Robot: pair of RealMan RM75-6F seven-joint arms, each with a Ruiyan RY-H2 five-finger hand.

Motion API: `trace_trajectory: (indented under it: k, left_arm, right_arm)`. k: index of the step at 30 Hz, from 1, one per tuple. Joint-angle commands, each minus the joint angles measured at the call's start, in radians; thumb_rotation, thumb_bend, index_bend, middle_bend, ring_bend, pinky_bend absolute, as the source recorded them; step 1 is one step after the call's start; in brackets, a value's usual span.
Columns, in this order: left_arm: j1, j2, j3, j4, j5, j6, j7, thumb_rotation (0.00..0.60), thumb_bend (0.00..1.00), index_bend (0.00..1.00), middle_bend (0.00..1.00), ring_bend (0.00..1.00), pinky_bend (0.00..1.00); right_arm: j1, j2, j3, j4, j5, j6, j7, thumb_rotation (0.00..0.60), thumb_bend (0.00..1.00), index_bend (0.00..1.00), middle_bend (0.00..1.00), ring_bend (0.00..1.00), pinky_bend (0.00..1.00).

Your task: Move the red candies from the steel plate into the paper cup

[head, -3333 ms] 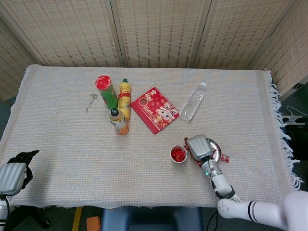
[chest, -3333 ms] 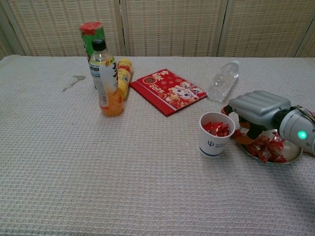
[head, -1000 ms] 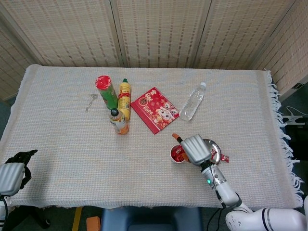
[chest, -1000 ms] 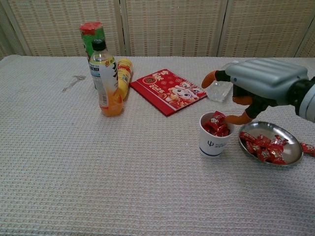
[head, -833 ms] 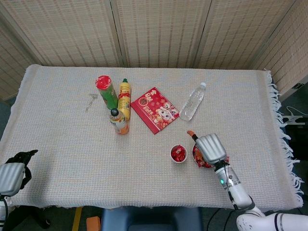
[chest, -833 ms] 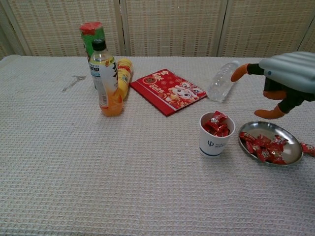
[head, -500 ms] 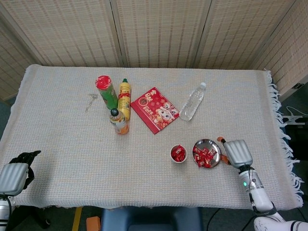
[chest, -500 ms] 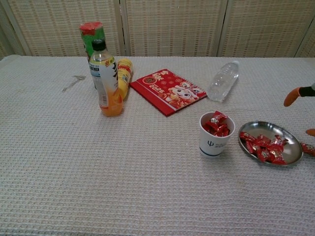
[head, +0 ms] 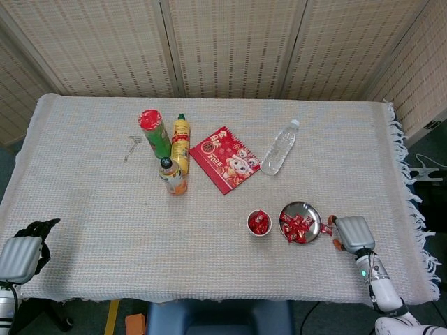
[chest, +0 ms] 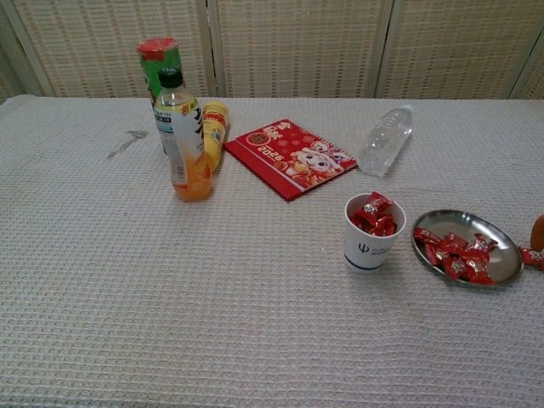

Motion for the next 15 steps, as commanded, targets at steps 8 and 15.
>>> trace_trajectory:
  k: [8, 15]
  left_arm:
    - [0.000, 0.002, -0.001, 0.001, -0.001, 0.000, -0.007, 0.600, 0.96, 0.17, 0.23, 0.19, 0.35]
    - [0.003, 0.005, -0.001, 0.001, 0.001, 0.005, -0.015, 0.600, 0.96, 0.17, 0.23, 0.19, 0.35]
  right_arm:
    - [-0.007, -0.034, 0.029, 0.034, -0.037, -0.008, 0.039, 0.600, 0.22, 0.44, 1.00, 0.83, 1.00]
    - [-0.008, -0.053, 0.043, 0.051, -0.041, -0.018, 0.036, 0.600, 0.22, 0.48, 1.00, 0.83, 1.00]
